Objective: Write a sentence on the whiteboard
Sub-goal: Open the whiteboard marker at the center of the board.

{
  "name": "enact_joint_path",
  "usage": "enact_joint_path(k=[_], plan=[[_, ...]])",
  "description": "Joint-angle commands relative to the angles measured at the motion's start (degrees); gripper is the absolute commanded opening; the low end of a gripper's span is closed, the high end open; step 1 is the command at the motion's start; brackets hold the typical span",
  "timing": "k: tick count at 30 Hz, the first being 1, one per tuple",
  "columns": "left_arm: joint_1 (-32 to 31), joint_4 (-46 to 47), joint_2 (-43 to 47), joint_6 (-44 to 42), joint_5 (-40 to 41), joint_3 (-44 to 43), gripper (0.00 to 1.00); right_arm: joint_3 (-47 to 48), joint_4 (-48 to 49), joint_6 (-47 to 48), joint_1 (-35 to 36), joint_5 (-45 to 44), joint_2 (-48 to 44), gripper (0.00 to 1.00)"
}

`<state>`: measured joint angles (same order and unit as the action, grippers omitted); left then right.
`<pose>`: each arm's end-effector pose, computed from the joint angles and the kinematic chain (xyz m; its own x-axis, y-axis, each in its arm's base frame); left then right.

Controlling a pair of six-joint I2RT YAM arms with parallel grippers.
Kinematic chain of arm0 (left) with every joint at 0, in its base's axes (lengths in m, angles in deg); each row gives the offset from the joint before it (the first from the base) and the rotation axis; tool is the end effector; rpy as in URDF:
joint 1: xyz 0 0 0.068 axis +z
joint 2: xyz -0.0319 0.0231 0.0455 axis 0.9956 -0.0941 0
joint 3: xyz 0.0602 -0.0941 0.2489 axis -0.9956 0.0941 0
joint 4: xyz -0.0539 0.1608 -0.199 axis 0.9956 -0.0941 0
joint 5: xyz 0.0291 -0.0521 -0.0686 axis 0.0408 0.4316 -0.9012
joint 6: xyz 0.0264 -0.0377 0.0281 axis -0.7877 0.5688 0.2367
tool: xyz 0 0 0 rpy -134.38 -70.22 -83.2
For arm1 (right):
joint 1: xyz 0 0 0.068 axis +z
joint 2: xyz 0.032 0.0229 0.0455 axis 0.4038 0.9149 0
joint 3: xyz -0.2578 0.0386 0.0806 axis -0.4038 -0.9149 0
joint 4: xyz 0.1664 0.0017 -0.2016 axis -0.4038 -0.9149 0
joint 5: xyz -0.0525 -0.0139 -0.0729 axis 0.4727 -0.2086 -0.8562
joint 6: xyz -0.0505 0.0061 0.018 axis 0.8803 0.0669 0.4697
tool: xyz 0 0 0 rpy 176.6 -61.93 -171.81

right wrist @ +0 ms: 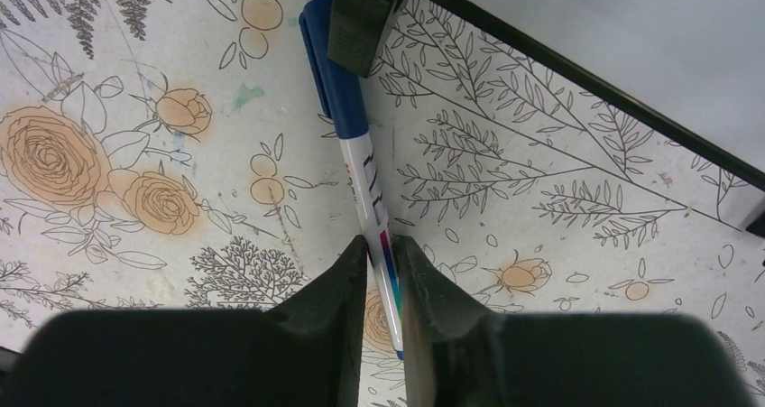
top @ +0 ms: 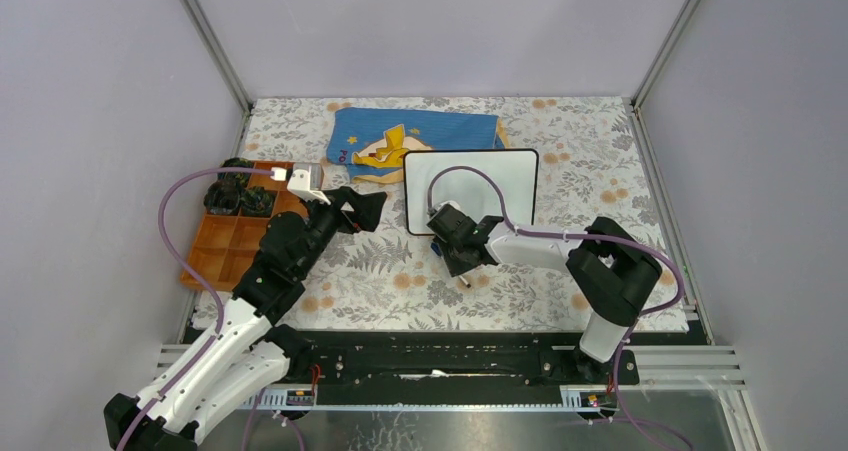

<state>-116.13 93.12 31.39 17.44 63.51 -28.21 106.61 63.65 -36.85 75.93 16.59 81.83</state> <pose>0.1510 -0.0878 0.3101 -0.1994 -0.3697 -0.9075 0.3719 0.8283 -0.4191 0.2127 0.2652 0.1593 -0.7630 -0.4047 -0.5040 -0.4996 0.8640 0.0627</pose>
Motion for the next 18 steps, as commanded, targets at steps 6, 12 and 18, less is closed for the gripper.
enact_joint_path(k=[6, 12, 18], plan=[[-0.5, 2.1, 0.6, -1.1, 0.0, -1.7, 0.99, -4.5, -0.2, -0.7, 1.3, 2.2, -2.2, 0.01], [-0.4, 2.2, 0.3, -1.2, 0.2, -1.7, 0.99, -5.9, -0.5, -1.4, 2.2, 2.3, -8.8, 0.00], [-0.4, 2.2, 0.2, -1.2, 0.4, -1.6, 0.99, -8.0, 1.4, -2.7, 2.7, 4.8, -15.1, 0.00]])
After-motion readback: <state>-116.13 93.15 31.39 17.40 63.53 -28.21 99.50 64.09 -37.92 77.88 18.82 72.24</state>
